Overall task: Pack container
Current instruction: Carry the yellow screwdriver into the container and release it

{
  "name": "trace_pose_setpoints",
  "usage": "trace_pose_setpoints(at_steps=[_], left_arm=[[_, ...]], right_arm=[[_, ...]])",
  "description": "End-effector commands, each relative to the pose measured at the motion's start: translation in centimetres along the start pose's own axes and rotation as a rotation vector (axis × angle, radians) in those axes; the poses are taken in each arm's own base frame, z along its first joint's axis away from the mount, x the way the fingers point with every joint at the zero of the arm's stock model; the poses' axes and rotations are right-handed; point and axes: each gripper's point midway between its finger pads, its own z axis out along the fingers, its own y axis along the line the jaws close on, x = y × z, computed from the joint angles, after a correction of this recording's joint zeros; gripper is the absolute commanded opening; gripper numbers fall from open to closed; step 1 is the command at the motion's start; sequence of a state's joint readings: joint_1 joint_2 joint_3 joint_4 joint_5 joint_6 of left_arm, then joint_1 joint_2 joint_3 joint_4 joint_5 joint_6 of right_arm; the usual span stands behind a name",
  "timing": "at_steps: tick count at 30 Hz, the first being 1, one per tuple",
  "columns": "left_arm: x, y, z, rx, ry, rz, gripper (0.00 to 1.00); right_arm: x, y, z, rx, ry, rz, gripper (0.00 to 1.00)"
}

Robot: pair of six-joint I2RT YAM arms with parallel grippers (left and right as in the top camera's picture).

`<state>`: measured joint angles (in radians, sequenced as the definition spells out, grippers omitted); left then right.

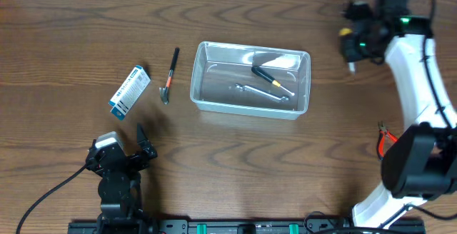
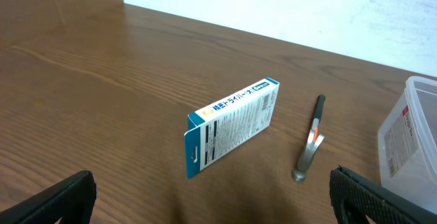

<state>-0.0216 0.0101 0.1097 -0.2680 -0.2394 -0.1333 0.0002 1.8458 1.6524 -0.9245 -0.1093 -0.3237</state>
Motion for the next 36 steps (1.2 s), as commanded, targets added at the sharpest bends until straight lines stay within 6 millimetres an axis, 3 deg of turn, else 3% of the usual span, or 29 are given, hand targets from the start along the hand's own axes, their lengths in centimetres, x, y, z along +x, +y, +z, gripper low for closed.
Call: trace_pose_setpoints(at_steps=[1, 8, 17, 22, 36], left_arm=[[1.0, 0.3, 0.3, -0.013, 0.021, 0.012, 0.98], [1.0, 0.3, 0.3, -0.013, 0.021, 0.012, 0.98], [1.0, 0.3, 0.3, -0.013, 0.021, 0.012, 0.98], [1.0, 0.3, 0.3, -0.013, 0.021, 0.012, 0.98], [1.0, 0.3, 0.3, -0.013, 0.021, 0.012, 0.98]], right_arm=[[-3.6, 4.3, -4.1, -0.026, -0.127, -0.14, 0.01], [-5.3, 12.8, -7.1, -0.099, -0.213, -0.372, 0.01], [-3.9, 21.3, -5.9, -0.198, -0.182, -0.671, 0.04], [-3.1, 22.9, -3.3, -0.202, -0.125, -0.731, 0.03], [1.9, 22.8, 7.2, -0.218, 0.164, -0.743, 0.05]])
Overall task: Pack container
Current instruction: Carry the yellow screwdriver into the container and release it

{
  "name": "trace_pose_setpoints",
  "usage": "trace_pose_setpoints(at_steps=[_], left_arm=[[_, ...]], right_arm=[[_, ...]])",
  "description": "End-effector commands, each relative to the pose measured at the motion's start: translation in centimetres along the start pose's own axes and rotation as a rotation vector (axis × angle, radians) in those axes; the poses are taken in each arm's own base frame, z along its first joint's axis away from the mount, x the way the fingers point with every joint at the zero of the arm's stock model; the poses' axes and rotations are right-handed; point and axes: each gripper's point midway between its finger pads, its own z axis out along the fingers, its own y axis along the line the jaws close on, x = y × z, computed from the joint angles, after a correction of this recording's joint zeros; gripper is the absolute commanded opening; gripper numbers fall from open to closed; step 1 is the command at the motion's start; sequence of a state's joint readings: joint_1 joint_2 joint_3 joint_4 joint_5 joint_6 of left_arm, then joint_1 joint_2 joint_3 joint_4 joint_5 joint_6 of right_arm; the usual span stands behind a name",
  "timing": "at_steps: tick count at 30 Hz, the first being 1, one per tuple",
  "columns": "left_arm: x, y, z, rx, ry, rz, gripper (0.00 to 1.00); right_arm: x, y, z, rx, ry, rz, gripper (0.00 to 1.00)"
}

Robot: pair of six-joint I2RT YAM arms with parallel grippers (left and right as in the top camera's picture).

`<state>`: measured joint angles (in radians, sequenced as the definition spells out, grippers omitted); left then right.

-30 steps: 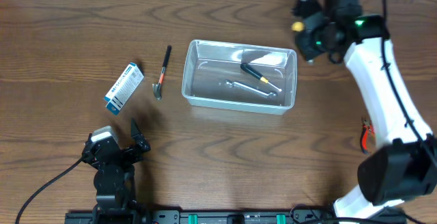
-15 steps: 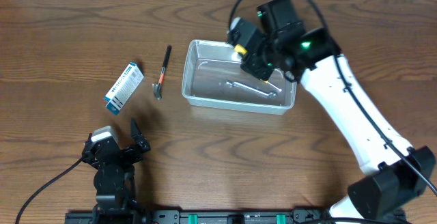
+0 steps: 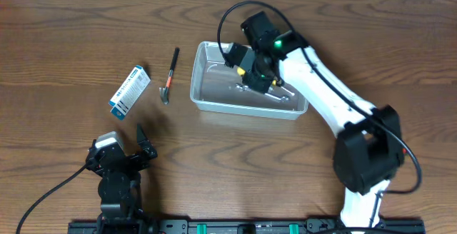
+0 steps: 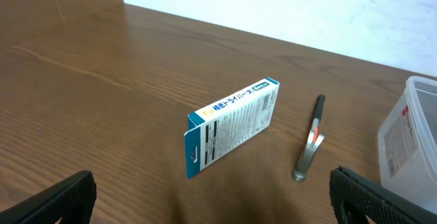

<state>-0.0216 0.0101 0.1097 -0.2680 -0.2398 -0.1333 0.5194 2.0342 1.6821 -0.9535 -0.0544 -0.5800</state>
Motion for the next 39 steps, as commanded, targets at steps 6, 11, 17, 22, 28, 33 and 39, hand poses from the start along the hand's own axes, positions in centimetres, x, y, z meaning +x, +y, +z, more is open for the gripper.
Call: trace_pose_setpoints(at_steps=[6, 11, 17, 22, 28, 33, 39], left_arm=[[1.0, 0.3, 0.3, -0.012, 0.021, 0.012, 0.98], [1.0, 0.3, 0.3, -0.012, 0.021, 0.012, 0.98], [1.0, 0.3, 0.3, -0.012, 0.021, 0.012, 0.98], [1.0, 0.3, 0.3, -0.012, 0.021, 0.012, 0.98], [1.0, 0.3, 0.3, -0.012, 0.021, 0.012, 0.98], [1.0, 0.3, 0.3, -0.012, 0.021, 0.012, 0.98], [1.0, 0.3, 0.3, -0.012, 0.021, 0.012, 0.98]], right_arm=[[1.3, 0.8, 3.9, -0.056, 0.091, -0.013, 0.08], [1.6, 1.0, 4.4, -0.065, 0.105, -0.011, 0.11], [1.8, 1.1, 4.3, -0.072, 0.115, -0.011, 0.37], [1.9, 1.2, 4.3, -0.074, 0.118, -0.01, 0.47], [1.5, 1.0, 3.5, -0.061, 0.103, 0.025, 0.46], [-0.8, -0.5, -1.6, 0.002, 0.023, 0.091, 0.46], [-0.1, -7.2, -11.6, 0.334, -0.038, 0.46, 0.61]])
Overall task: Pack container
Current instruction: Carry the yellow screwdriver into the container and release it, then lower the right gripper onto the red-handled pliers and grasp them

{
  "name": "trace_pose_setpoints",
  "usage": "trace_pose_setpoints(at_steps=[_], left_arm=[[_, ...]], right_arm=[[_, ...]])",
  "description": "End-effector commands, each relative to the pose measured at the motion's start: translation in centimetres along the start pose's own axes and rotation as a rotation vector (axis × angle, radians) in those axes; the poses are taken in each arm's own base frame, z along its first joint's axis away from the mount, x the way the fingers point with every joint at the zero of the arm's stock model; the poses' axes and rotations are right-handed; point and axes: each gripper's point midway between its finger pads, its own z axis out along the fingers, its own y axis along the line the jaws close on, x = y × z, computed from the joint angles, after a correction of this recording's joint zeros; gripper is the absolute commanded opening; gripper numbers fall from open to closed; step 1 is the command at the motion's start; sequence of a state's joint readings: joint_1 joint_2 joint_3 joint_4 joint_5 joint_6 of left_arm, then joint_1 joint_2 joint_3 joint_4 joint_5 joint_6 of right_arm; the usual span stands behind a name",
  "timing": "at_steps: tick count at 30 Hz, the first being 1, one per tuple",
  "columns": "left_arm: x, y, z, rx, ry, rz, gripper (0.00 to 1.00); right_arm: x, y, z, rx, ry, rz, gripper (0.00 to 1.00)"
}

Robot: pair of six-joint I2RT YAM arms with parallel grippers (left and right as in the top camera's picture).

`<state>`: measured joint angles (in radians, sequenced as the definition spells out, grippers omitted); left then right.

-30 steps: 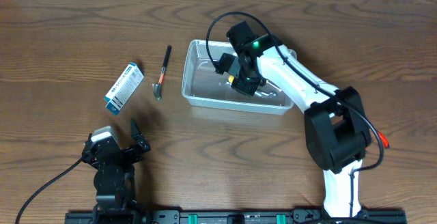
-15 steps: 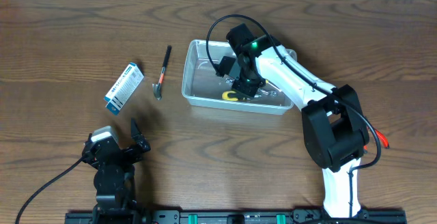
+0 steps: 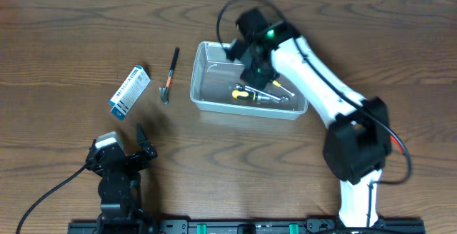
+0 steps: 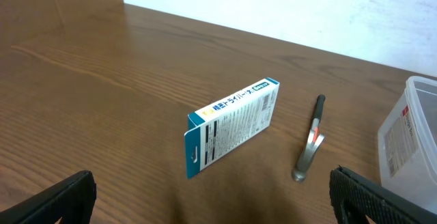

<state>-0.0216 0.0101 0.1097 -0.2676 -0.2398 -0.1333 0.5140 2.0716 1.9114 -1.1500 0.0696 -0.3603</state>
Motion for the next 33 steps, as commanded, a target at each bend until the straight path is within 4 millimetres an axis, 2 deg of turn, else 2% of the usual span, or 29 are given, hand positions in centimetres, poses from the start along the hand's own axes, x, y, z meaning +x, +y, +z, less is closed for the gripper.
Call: trace_pose_setpoints(at_steps=[1, 4, 8, 12, 15, 20, 24, 27, 31, 33], left_arm=[[1.0, 0.3, 0.3, -0.012, 0.021, 0.012, 0.98], [1.0, 0.3, 0.3, -0.012, 0.021, 0.012, 0.98], [1.0, 0.3, 0.3, -0.012, 0.021, 0.012, 0.98], [1.1, 0.3, 0.3, -0.012, 0.021, 0.012, 0.98], [1.1, 0.3, 0.3, -0.012, 0.021, 0.012, 0.98], [1.1, 0.3, 0.3, -0.012, 0.021, 0.012, 0.98], [1.0, 0.3, 0.3, -0.012, 0.021, 0.012, 0.98], [1.0, 0.3, 0.3, -0.012, 0.021, 0.012, 0.98], [1.0, 0.3, 0.3, -0.012, 0.021, 0.012, 0.98], [1.0, 0.3, 0.3, -0.012, 0.021, 0.012, 0.98]], right_arm=[[0.2, -6.1, -7.9, 0.224, -0.118, 0.296, 0.61], [2.7, -9.0, -10.3, 0.252, -0.138, 0.484, 0.61], [7.4, -12.7, -11.8, 0.268, -0.109, 0.711, 0.64], [10.9, -15.0, -12.1, 0.225, -0.085, 0.822, 0.67], [13.1, -15.9, -11.8, 0.201, -0.049, 0.857, 0.68], [16.9, -16.6, -11.1, 0.253, 0.06, 0.899, 0.7], [18.2, -16.7, -9.8, 0.267, 0.057, 0.93, 0.71], [19.7, -15.7, -7.7, 0.265, 0.057, 0.941, 0.73], [23.0, -13.4, -4.0, 0.265, 0.088, 0.959, 0.8], [24.6, -12.7, -2.5, 0.259, 0.106, 0.981, 0.88]])
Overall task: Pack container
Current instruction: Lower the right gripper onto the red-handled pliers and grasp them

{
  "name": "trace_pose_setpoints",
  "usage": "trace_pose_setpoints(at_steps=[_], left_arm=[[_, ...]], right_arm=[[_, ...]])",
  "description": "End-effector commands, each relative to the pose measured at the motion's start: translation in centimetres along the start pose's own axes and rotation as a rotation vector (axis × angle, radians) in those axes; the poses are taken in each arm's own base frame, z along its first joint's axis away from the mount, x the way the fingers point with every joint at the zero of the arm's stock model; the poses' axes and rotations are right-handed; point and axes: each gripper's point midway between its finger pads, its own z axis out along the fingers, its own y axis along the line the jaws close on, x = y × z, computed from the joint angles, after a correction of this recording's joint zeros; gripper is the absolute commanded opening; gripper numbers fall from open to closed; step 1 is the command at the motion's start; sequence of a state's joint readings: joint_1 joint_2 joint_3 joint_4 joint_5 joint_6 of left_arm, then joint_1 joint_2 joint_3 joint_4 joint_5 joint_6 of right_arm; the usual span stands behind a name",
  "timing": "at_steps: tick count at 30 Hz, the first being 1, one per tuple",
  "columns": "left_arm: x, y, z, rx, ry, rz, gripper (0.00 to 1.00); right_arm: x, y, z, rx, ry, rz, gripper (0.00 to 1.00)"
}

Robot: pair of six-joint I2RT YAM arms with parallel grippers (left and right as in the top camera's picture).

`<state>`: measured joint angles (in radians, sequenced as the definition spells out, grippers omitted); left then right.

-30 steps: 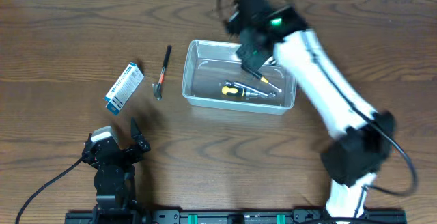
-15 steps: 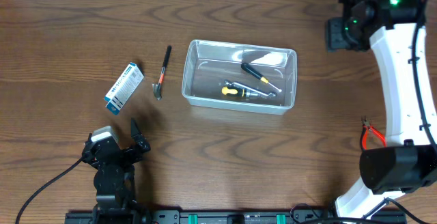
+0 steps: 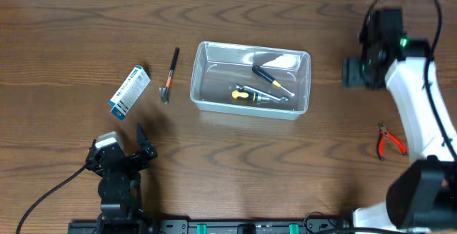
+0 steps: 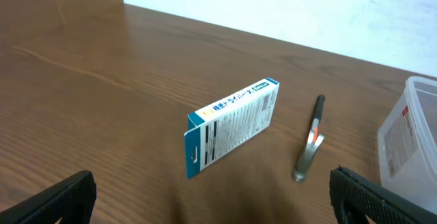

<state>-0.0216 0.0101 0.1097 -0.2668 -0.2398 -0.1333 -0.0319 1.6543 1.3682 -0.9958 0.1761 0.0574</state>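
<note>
The clear plastic container (image 3: 202, 77) stands mid-table. In it lie a yellow-and-black screwdriver (image 3: 244, 93), a black-handled screwdriver (image 3: 268, 75) and a silver wrench (image 3: 277, 98). To its left lie a blue-and-white box (image 3: 129, 91) (image 4: 232, 125) and a small black-handled tool with a silver head (image 3: 170, 75) (image 4: 311, 141). My left gripper (image 3: 121, 143) (image 4: 215, 203) rests open near the front edge, short of the box, with nothing between its fingers. My right gripper (image 3: 353, 73) hangs to the right of the container, apart from it; its jaws are hidden from above.
Red-handled pliers (image 3: 390, 143) lie on the wood at the right, in front of the right gripper. The right arm's white links (image 3: 421, 113) run along the right side. The table's back edge meets a white wall (image 4: 307, 5).
My right gripper has moved from above the container's back to the table's right side. The yellow-and-black screwdriver stays in the container. The left arm, box and small tool have not moved.
My right gripper was at the back right holding something yellow and black, with two tools in the container. Then it was over the container. Then the yellow-and-black screwdriver lay inside, the gripper above it. Now the gripper is away to the right.
</note>
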Motion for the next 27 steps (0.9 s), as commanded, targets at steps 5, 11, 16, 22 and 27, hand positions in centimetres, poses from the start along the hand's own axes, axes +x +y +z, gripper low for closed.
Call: trace_pose_setpoints(at_steps=[5, 11, 16, 22, 27], left_arm=[[1.1, 0.3, 0.3, -0.012, 0.022, 0.012, 0.98], [1.1, 0.3, 0.3, -0.012, 0.022, 0.012, 0.98], [1.1, 0.3, 0.3, -0.012, 0.022, 0.012, 0.98], [1.1, 0.3, 0.3, -0.012, 0.022, 0.012, 0.98], [1.1, 0.3, 0.3, -0.012, 0.022, 0.013, 0.98]], right_arm=[[5.7, -3.2, 3.7, 0.027, 0.129, 0.17, 0.8], [8.1, -4.2, 4.6, -0.051, 0.206, 0.302, 0.77], [9.2, -4.6, 5.1, -0.065, 0.237, 0.343, 0.76], [10.2, -4.7, 5.8, -0.051, 0.253, 0.37, 0.75], [10.9, -4.8, 7.1, -0.035, 0.24, 0.338, 0.8]])
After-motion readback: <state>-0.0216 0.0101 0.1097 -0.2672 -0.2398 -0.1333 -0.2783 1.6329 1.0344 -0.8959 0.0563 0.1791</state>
